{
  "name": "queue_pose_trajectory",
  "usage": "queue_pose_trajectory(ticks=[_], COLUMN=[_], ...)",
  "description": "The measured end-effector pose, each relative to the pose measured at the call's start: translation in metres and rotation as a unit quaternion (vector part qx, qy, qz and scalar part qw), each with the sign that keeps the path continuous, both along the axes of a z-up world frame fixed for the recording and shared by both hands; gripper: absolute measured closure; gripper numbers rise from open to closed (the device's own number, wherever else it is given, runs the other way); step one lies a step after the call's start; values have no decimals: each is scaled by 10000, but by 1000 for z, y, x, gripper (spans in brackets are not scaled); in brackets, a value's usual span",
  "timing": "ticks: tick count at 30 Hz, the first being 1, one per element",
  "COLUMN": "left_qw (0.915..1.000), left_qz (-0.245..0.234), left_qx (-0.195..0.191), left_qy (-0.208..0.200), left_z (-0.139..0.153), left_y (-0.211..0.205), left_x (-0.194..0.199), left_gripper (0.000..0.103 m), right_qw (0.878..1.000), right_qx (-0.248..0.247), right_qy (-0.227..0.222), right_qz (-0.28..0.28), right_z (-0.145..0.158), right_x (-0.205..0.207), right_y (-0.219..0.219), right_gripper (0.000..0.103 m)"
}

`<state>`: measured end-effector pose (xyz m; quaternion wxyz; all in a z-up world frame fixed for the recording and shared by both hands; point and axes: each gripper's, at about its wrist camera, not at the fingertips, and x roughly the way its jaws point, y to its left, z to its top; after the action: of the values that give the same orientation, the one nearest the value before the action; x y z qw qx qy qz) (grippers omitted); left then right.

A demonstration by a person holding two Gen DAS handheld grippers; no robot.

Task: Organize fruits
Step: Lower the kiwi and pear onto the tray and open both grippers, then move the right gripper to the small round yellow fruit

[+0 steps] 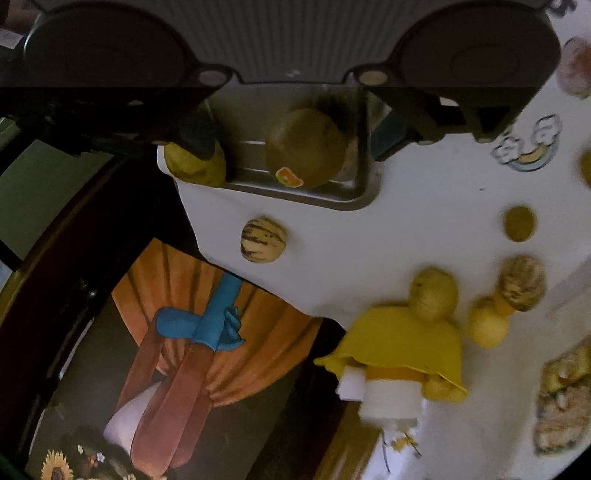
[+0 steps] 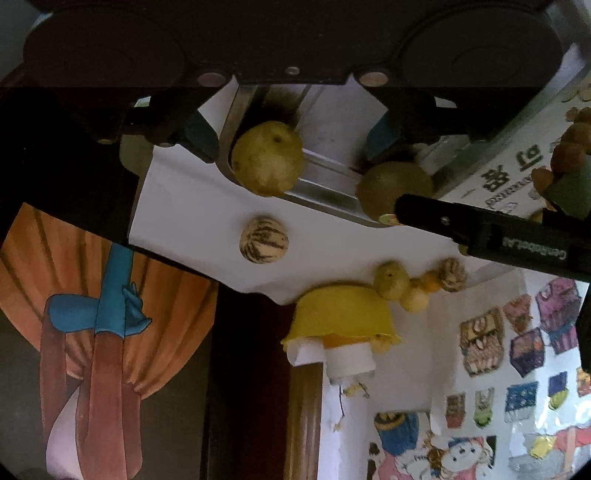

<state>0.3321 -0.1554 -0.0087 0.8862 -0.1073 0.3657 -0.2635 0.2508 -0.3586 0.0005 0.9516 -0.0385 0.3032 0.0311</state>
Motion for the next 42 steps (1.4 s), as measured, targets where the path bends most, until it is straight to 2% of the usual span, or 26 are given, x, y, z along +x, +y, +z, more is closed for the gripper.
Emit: queue_pose_trajectory(ticks=[3,10,16,22,27,31,42], left_qw=[9997,9967,9910,9839,9815,9787,9716], left_qz=[145,596,873,1048,1124,1164,1293], left_qx=[-2,359,769,1156,1349,1570,1957], left_qy=[-181,-414,-661,-867,-759,-634,-329], left_z=[10,24,27,27,23,19,12], left_y=[13,43,67,89,110,126,163], left_x=[-18,-62,-107,-149,-174,-188,-209], left_gripper=[0,0,0,0,0,0,0], right_qw=[9999,9996,9997,9999,9994,9980,9944], right_qx=[14,117,185,120,214,241,341], right_qy=[-102,-210,-178,58,255,583,953], right_qz=[28,119,63,94,129,98,314], right_z=[8,23,31,28,22,14,8], right_x=[-15,-54,-93,-129,-151,-163,-177], right_y=[5,23,45,71,88,103,136], right_gripper=[5,1,1,1,1,1,1])
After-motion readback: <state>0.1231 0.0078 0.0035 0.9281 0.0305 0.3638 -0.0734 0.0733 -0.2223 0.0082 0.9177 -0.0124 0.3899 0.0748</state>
